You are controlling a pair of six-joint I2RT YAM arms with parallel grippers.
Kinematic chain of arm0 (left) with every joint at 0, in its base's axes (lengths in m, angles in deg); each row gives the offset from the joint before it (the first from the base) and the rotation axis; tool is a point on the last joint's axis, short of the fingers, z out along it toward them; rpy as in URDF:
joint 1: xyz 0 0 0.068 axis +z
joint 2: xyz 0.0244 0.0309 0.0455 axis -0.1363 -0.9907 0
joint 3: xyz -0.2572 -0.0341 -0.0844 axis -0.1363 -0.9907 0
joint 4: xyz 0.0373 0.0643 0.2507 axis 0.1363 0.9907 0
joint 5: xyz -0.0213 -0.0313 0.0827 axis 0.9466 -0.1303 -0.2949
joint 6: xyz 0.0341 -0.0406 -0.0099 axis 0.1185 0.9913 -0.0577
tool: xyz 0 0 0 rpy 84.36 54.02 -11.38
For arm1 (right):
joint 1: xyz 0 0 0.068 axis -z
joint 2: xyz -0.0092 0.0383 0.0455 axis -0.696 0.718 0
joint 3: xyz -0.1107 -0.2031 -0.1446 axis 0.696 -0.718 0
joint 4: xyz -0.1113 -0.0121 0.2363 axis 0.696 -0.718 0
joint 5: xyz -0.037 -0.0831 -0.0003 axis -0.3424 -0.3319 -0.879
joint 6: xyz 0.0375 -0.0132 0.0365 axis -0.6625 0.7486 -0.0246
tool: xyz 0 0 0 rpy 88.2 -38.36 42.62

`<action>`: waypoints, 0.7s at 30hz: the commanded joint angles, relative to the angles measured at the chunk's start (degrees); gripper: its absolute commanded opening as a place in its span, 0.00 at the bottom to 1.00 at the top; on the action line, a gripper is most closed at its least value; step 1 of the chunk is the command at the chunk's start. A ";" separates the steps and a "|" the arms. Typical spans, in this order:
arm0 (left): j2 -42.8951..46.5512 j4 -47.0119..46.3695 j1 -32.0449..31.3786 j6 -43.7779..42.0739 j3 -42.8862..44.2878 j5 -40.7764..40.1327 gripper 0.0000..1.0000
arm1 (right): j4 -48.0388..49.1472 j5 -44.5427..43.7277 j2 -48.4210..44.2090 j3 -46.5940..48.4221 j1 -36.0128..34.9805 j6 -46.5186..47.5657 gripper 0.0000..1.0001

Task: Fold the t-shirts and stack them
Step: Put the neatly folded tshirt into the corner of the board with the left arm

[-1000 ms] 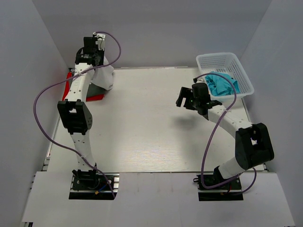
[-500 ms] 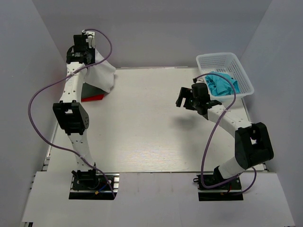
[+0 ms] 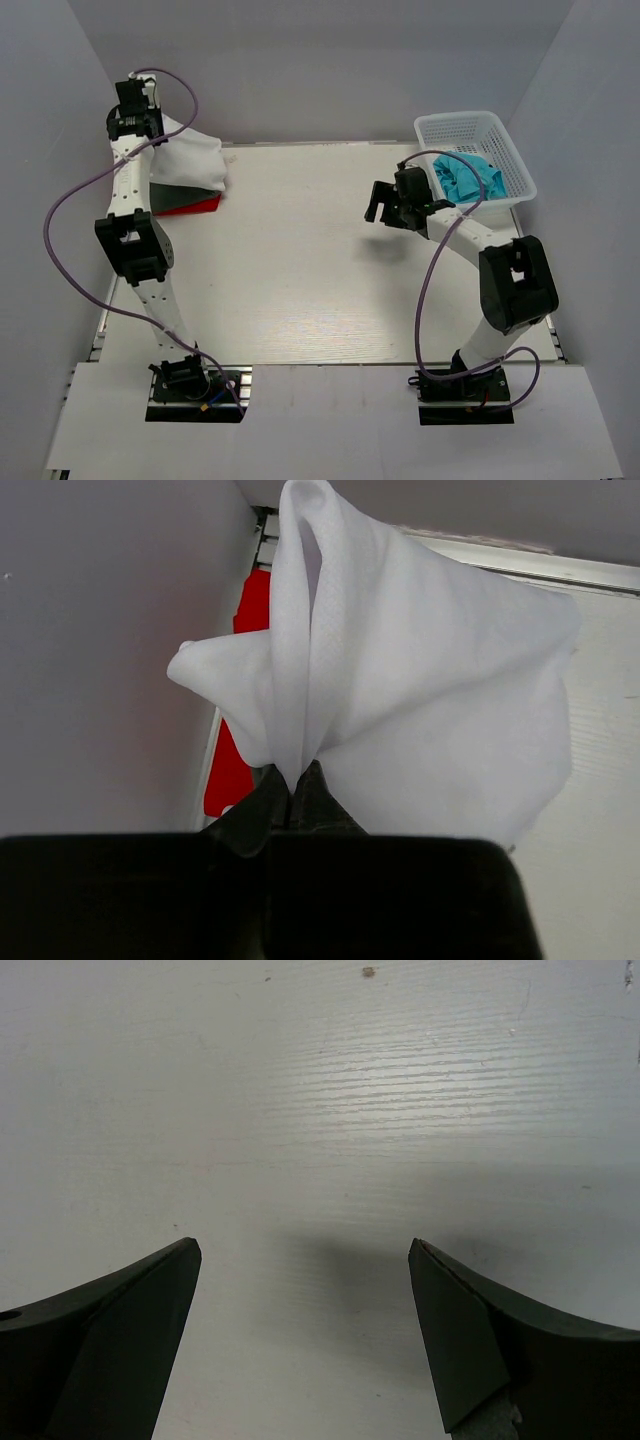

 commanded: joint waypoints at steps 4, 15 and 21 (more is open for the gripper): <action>-5.04 -5.76 2.88 -4.31 0.06 1.37 0.00 | -0.84 1.75 2.71 5.04 -0.19 -0.06 0.90; -14.98 -5.76 4.11 0.25 6.92 -11.19 1.00 | -3.21 3.85 5.88 7.68 -0.19 -0.06 0.90; -10.52 -4.71 3.05 5.09 5.88 -9.54 1.00 | 0.56 3.94 1.14 4.09 -0.45 0.64 0.90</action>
